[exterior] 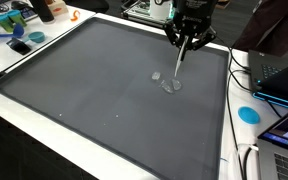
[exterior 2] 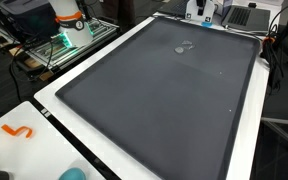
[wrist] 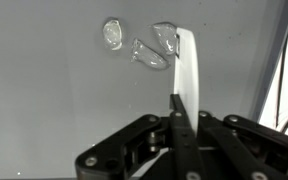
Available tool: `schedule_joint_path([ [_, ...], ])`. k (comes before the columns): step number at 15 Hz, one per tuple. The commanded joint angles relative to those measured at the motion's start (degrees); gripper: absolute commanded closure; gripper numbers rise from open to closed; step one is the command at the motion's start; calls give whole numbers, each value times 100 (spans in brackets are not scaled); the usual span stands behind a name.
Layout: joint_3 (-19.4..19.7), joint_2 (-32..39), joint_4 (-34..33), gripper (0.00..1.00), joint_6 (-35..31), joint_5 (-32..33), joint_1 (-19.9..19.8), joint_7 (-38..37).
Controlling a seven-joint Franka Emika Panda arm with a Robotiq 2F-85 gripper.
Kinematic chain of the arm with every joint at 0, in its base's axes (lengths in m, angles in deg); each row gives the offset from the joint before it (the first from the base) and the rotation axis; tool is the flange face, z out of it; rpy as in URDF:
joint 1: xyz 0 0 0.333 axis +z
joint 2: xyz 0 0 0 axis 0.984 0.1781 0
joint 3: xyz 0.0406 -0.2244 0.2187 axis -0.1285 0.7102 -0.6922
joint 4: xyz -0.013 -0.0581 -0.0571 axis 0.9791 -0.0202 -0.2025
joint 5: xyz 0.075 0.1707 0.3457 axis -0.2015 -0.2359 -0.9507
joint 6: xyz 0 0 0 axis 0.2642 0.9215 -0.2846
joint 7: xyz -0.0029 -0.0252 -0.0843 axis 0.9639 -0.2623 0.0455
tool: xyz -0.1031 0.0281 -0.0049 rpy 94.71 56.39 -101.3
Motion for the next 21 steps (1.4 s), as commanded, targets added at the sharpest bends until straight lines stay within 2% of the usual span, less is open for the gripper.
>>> schedule_joint_path([
  [1,-178,118,-403,99,563,44,27,249],
  [9,-327,806,-1768,99,2060,796,518,487],
  [14,-233,1310,-2431,99,2382,1466,926,458],
  [21,-30,1781,-2960,99,2505,2162,1321,302],
])
